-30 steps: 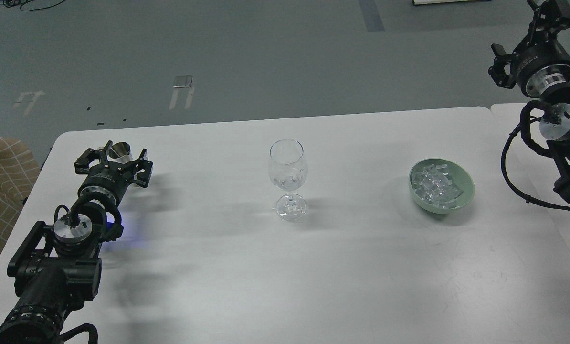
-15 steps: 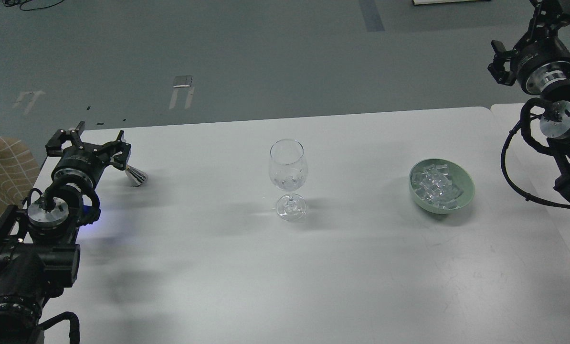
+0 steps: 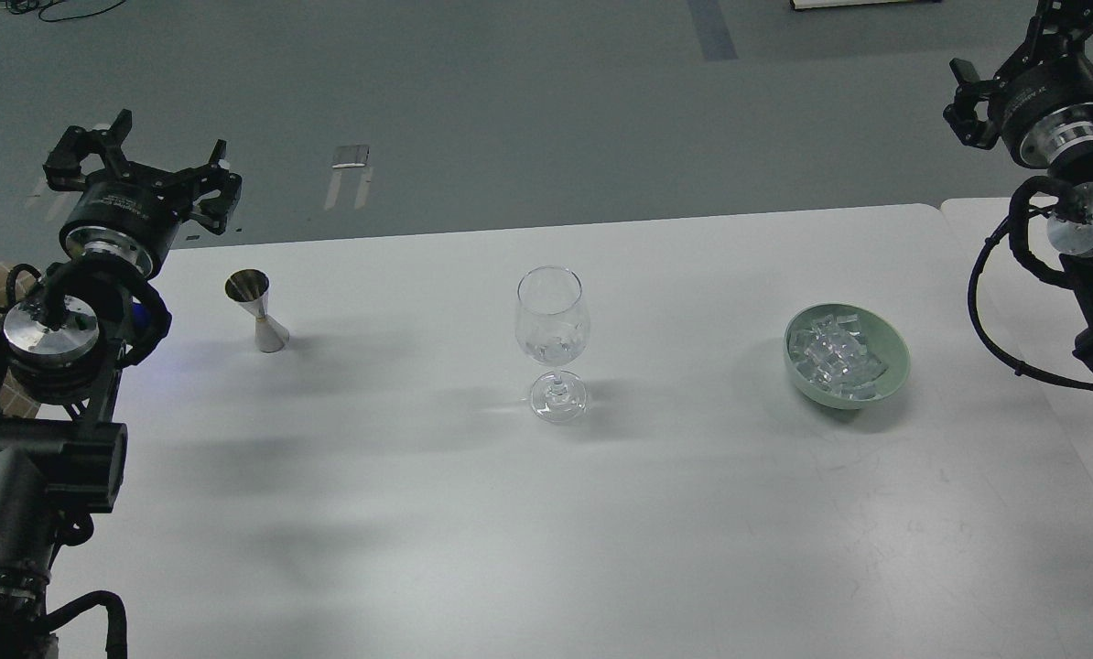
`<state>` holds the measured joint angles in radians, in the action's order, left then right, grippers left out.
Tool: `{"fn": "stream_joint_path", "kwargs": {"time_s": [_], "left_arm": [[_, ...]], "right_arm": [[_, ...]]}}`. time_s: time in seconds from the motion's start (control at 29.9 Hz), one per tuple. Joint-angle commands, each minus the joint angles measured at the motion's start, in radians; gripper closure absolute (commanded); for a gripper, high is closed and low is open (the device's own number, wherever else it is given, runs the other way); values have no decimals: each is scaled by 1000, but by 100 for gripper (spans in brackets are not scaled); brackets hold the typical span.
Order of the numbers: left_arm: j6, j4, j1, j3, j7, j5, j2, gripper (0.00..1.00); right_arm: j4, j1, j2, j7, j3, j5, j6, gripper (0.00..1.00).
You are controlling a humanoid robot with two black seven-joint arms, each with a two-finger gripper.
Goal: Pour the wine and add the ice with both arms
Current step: 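Open the left gripper and lift it off the standing jigger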
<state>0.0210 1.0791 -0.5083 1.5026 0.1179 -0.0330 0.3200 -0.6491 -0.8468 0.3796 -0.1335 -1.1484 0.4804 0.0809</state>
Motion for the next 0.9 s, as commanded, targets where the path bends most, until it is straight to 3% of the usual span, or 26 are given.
{"fn": "stream_joint_path", "kwargs": {"time_s": [0.0,0.1,0.33,0.64,0.87], "left_arm": [[22,33,-1,-2,-1,2,4,10],[20,94,14,-4,0,2,13,3],[26,284,171,13,0,5,13,2],[69,392,206,36,0,36,105,2],[79,409,191,-28,5,362,132,3]], "right_arm": [[-30,8,21,2,-2,-2,-1,0],[-55,21,38,2,-4,-3,-3,0],[-76,25,81,6,-7,-5,2,0],[-112,57,140,9,-13,-6,14,0],[-240,150,185,5,-13,-5,14,0]]}}
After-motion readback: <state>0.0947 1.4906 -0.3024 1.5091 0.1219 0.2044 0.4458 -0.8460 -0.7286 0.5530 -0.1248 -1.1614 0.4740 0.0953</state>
